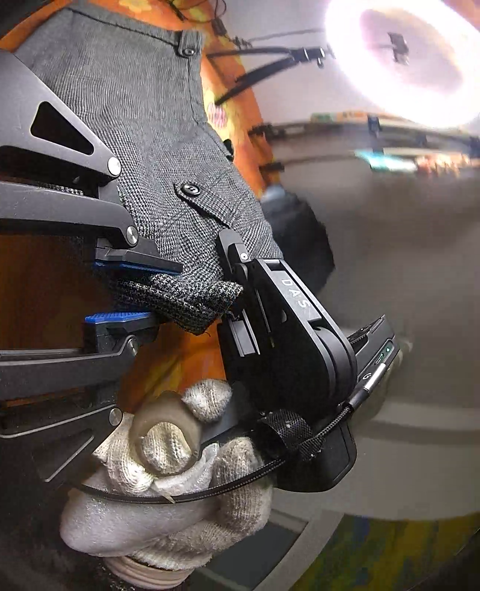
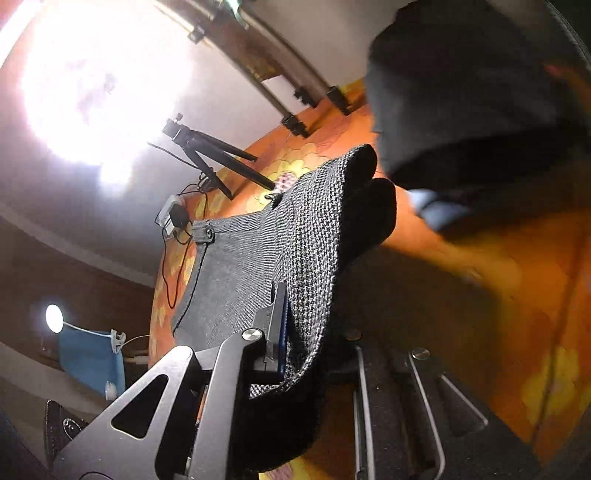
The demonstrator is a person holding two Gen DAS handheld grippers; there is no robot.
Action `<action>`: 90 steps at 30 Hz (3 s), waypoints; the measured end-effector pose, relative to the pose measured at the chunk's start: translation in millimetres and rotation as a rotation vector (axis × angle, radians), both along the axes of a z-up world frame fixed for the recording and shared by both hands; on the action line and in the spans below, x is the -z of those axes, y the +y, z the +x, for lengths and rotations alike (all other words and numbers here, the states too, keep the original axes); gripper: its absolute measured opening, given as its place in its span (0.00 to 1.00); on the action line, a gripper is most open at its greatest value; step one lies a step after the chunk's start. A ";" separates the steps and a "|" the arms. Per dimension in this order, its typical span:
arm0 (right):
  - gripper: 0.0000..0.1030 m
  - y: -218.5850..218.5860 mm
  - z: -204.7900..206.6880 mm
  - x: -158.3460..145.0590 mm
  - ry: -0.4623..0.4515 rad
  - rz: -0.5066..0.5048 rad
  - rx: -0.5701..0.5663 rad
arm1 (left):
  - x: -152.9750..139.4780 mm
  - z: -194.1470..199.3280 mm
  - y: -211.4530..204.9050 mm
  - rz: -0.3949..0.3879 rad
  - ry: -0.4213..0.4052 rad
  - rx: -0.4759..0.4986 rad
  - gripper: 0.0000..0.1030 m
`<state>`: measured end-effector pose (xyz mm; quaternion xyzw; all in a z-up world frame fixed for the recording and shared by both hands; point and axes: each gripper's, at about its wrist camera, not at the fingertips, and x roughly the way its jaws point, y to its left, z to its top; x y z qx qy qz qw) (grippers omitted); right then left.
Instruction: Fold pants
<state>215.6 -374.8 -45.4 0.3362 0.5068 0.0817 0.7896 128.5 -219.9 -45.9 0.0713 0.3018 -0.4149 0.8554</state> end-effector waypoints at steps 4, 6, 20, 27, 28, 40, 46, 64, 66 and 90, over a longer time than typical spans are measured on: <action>0.12 -22.5 -47.3 -7.4 0.004 -0.025 0.067 | 2.8 -27.0 -18.9 0.011 -0.006 0.059 0.15; 0.12 -32.0 -64.5 -6.6 0.002 -0.025 0.093 | 6.6 -33.9 -26.0 0.028 -0.001 0.075 0.15; 0.12 -30.9 -74.0 -0.6 -0.009 -0.007 0.094 | 8.8 -37.3 32.7 0.170 0.002 0.031 0.39; 0.12 -30.2 -74.8 -4.0 -0.019 0.007 0.094 | 30.2 19.8 109.1 0.261 -0.060 -0.254 0.39; 0.12 -29.5 -74.5 -4.5 -0.020 0.017 0.095 | 38.7 30.8 114.8 0.284 -0.047 -0.290 0.39; 0.12 -2.7 -57.6 -30.9 -0.074 0.033 0.074 | 104.2 62.8 90.8 0.511 -0.091 -0.300 0.39; 0.12 27.4 -41.5 -44.6 -0.098 0.018 0.036 | 82.4 62.5 112.8 0.438 -0.028 -0.337 0.39; 0.12 186.5 60.2 -9.2 -0.005 -0.115 -0.101 | 2.4 61.8 256.1 0.195 -0.027 -0.629 0.39; 0.12 211.4 73.7 6.1 0.023 -0.150 -0.120 | 1.9 64.8 261.7 0.188 -0.027 -0.643 0.39; 0.51 222.8 35.9 -24.3 -0.108 -0.147 -0.320 | 15.6 69.8 273.4 -0.010 0.165 -0.563 0.39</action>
